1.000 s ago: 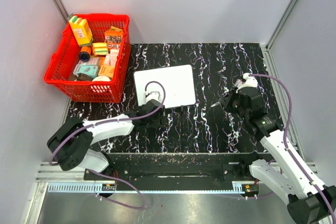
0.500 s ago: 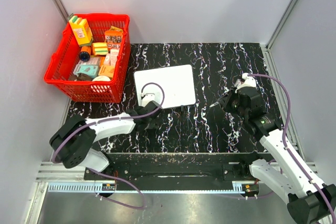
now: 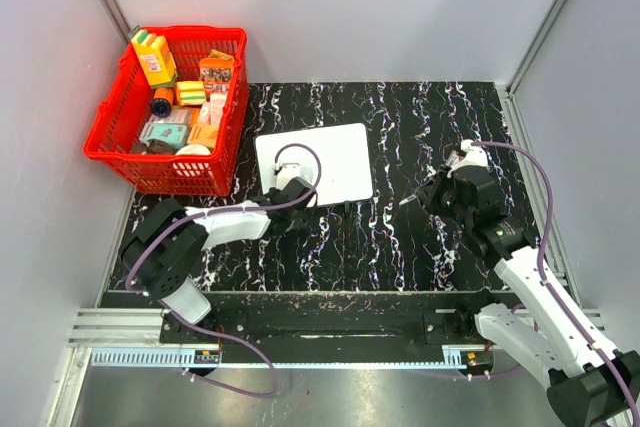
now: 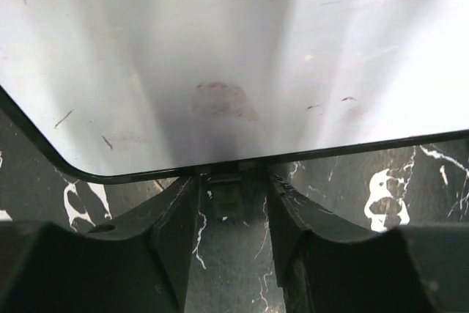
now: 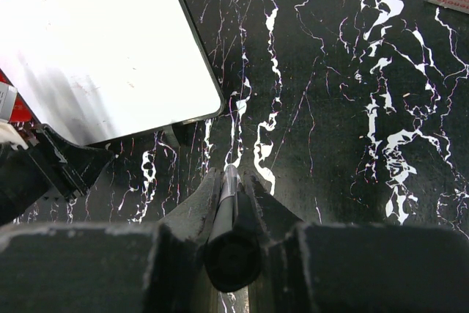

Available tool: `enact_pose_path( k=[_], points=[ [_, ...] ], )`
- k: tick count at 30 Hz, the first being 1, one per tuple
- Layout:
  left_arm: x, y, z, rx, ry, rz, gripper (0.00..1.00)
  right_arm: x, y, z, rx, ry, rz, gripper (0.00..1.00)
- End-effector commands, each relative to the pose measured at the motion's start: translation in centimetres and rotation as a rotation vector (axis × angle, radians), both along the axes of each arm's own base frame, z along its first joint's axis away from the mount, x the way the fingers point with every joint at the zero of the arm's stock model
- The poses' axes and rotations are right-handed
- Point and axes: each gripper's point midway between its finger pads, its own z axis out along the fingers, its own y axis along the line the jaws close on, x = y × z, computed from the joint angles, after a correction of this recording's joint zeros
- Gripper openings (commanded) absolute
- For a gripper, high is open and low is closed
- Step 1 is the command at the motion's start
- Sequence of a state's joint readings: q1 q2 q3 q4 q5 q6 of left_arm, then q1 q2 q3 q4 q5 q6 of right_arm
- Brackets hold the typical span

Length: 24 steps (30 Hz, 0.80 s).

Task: Write a sentence on the whiteboard
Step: Adjust the whiteboard stand at the center of the board, then move the whiteboard stand to the center of the board.

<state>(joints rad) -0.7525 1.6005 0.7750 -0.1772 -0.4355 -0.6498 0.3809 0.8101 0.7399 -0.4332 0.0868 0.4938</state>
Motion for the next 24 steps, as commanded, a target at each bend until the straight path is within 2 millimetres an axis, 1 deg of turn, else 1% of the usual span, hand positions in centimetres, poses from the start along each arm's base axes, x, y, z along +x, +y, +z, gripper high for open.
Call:
enact_pose_path(
  k=[1,4,5,7,9,15,18,19,21,22,24],
  points=[
    [0.6,-0.1,-1.4,0.030,0.024,0.006,0.43,0.5,0.0,0.9,0.015,-0.042,-0.007,0.00],
    [0.8,0.0,-1.6,0.050,0.032,0.010,0.38,0.5,0.0,1.0,0.014,-0.046,-0.005,0.00],
    [0.7,0.0,-1.8,0.052,0.037,0.011,0.32,0.5,0.0,1.0,0.014,-0.045,-0.004,0.00],
    [0.6,0.1,-1.9,0.053,0.039,0.010,0.26,0.5,-0.1,1.0,0.012,-0.046,-0.006,0.00],
    [0.3,0.3,-2.1,0.051,0.047,0.009,0.20,0.5,0.0,1.0,0.014,-0.046,-0.004,0.00],
    [-0.9,0.1,-2.2,0.038,0.059,-0.006,0.08,0.5,0.1,1.0,0.018,-0.047,-0.002,0.00],
    [-1.7,-0.7,-2.1,0.033,0.064,-0.023,0.05,0.5,0.0,1.0,0.017,-0.051,-0.002,0.00],
    [-2.2,-1.4,-2.1,0.032,0.066,-0.042,0.03,0.5,0.0,1.0,0.018,-0.050,-0.003,0.00],
    [-2.8,-1.9,-2.0,0.036,0.077,-0.043,0.02,0.5,0.0,1.2,0.020,-0.053,-0.003,0.00],
    [-3.2,-2.5,-2.1,0.038,0.083,-0.059,0.00,0.4,0.0,1.2,0.020,-0.055,-0.003,0.00],
    [-3.9,-3.2,-2.0,0.028,0.105,-0.055,0.00,0.4,0.0,1.3,0.022,-0.059,-0.003,0.00]
  ],
)
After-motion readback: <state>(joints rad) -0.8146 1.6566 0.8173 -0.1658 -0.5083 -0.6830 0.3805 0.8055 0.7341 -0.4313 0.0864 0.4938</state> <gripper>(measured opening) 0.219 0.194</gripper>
